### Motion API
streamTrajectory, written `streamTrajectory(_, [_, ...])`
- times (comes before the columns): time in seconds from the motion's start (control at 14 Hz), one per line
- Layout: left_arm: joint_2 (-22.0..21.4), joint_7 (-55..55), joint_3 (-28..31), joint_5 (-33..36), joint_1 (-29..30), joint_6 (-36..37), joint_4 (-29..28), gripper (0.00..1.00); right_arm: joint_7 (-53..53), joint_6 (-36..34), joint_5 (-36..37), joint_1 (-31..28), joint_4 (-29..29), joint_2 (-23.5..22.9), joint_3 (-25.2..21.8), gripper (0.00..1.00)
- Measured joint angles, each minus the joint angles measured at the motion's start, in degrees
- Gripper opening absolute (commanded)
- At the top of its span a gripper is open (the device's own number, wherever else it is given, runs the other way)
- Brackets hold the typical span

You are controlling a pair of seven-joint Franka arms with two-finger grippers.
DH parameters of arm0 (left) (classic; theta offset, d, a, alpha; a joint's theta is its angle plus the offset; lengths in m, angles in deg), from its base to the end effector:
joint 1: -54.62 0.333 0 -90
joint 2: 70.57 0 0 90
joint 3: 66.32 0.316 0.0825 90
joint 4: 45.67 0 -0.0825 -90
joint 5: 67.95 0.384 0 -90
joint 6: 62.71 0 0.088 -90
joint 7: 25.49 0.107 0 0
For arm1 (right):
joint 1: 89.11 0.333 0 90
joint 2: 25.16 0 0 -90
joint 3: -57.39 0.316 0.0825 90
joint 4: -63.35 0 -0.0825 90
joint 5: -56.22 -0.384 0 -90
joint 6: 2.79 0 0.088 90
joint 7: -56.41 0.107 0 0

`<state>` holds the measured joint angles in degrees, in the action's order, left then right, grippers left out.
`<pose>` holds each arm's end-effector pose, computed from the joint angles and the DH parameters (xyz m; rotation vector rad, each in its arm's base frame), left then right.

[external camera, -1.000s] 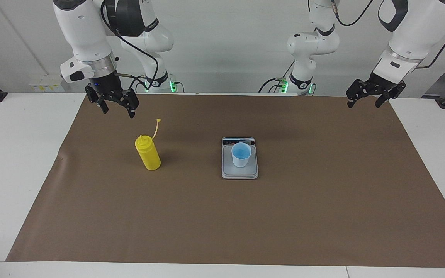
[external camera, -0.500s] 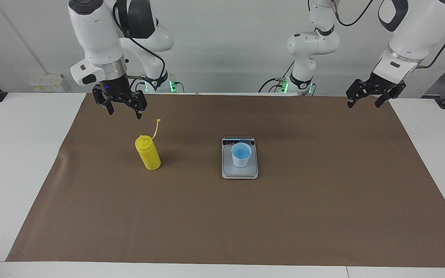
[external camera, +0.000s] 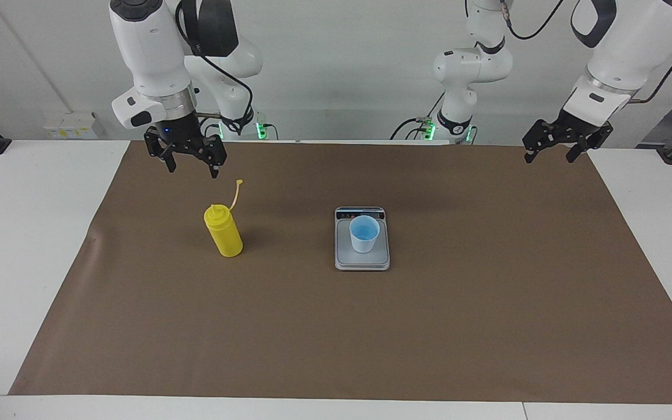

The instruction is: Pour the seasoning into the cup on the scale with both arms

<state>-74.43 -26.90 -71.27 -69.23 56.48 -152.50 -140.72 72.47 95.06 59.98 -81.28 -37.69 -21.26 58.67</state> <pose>0.5311 -0.0326 0.6191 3.1255 -0.0451 -0.0396 0.5355 0.0800 0.5823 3.0741 -0.1735 0.0409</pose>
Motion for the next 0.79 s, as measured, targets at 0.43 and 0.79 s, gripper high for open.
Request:
streamTrajectory(0.43, [0.00,0.00,0.00,0.00,0.00,0.00,0.00,1.00,0.00,-1.30,0.01,0.10,0.10,0.01,-0.01,1.00])
streamTrajectory(0.79, [0.00,0.00,0.00,0.00,0.00,0.00,0.00,1.00,0.00,-2.18,0.01,0.10,0.10,0.02,0.00,1.00])
